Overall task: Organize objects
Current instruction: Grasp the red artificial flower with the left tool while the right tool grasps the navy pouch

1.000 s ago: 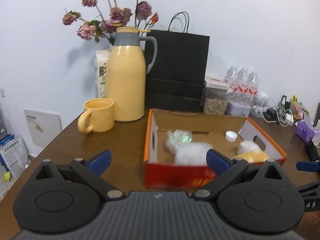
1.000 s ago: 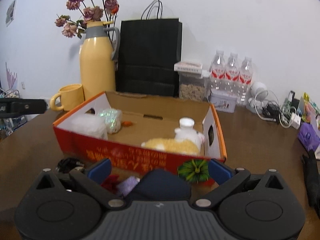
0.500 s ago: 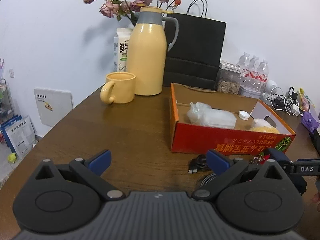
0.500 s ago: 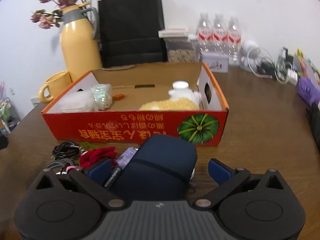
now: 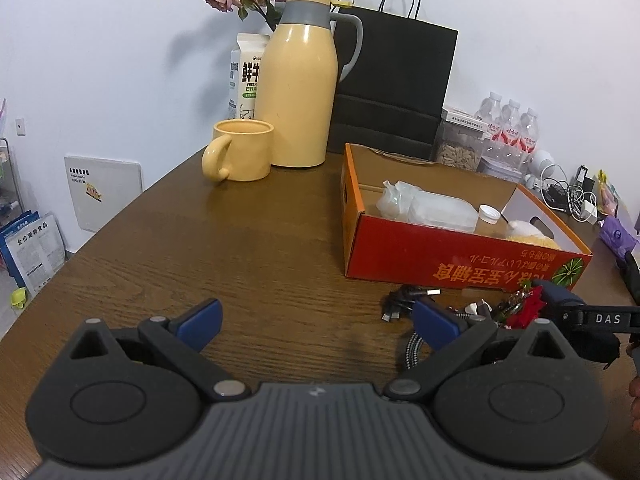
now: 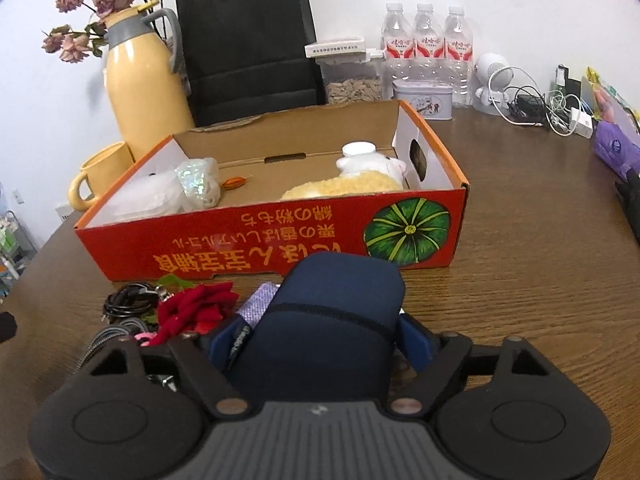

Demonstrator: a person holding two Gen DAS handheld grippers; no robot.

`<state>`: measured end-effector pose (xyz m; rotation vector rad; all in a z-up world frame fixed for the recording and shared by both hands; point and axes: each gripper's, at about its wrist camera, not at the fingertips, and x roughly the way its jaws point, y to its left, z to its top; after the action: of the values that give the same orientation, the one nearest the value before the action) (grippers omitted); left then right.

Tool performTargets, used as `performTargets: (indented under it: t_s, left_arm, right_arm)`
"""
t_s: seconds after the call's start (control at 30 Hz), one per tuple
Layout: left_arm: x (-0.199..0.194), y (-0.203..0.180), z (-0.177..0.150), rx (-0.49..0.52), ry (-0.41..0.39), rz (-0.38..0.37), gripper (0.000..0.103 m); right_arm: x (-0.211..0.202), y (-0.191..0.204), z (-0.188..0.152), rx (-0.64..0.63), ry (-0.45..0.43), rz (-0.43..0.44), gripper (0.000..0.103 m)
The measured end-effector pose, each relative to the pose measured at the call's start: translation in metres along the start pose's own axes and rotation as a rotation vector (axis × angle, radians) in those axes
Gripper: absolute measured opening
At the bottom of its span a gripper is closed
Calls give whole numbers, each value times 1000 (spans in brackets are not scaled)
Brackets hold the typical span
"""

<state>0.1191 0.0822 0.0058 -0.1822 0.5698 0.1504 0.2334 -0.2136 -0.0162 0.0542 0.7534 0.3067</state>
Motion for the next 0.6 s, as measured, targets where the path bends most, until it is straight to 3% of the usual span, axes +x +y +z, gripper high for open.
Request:
performTargets:
  t_s: [0.27,0.6]
  left_arm:
    - [2,-1,0,1,11,2,103]
    - [5,-26,1,44,11,-45,103]
  right_arm:
    - [-9,-5,-4,-31,-48,31,66]
    - [-21,-16,-8,-53,-105,63,64]
